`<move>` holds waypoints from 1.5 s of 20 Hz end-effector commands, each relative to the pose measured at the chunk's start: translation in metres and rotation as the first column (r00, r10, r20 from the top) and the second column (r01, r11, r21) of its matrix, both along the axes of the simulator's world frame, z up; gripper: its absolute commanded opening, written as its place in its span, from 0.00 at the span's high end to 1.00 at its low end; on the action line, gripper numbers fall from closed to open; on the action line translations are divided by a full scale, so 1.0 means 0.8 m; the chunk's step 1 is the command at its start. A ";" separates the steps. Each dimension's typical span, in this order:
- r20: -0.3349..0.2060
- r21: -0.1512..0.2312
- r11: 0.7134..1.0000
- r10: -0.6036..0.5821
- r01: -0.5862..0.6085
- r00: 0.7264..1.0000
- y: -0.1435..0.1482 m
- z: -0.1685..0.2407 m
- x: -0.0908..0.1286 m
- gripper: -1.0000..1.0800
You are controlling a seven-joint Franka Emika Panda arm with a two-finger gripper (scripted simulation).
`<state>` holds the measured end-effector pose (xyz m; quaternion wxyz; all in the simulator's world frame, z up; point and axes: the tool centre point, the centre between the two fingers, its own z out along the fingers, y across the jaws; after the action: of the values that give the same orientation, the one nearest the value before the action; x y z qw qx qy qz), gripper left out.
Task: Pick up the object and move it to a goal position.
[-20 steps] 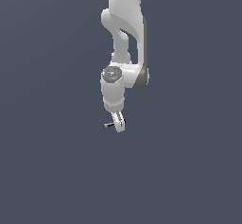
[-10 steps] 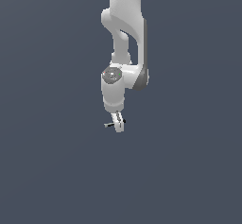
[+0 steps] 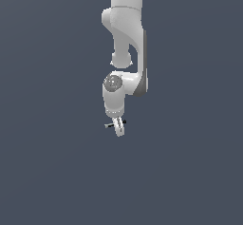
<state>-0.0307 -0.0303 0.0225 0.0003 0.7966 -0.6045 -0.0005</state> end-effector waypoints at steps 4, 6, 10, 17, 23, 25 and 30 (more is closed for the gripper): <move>0.001 0.000 1.000 -0.001 0.001 1.000 0.000 -0.016 0.001 0.04; 0.001 0.000 1.000 -0.001 0.001 1.000 0.000 -0.016 0.001 1.00; 0.001 0.000 1.000 -0.001 0.001 1.000 0.000 -0.016 0.001 1.00; 0.001 0.000 1.000 -0.001 0.001 1.000 0.000 -0.016 0.001 1.00; 0.001 0.001 1.000 -0.001 0.001 1.000 -0.004 0.000 -0.001 1.00; 0.001 0.001 1.000 -0.001 0.001 1.000 -0.007 0.010 -0.002 1.00; 0.001 0.001 1.000 -0.002 0.002 1.000 -0.017 0.048 -0.007 1.00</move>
<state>-0.0351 -0.0414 0.0503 0.0000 0.7962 -0.6050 -0.0009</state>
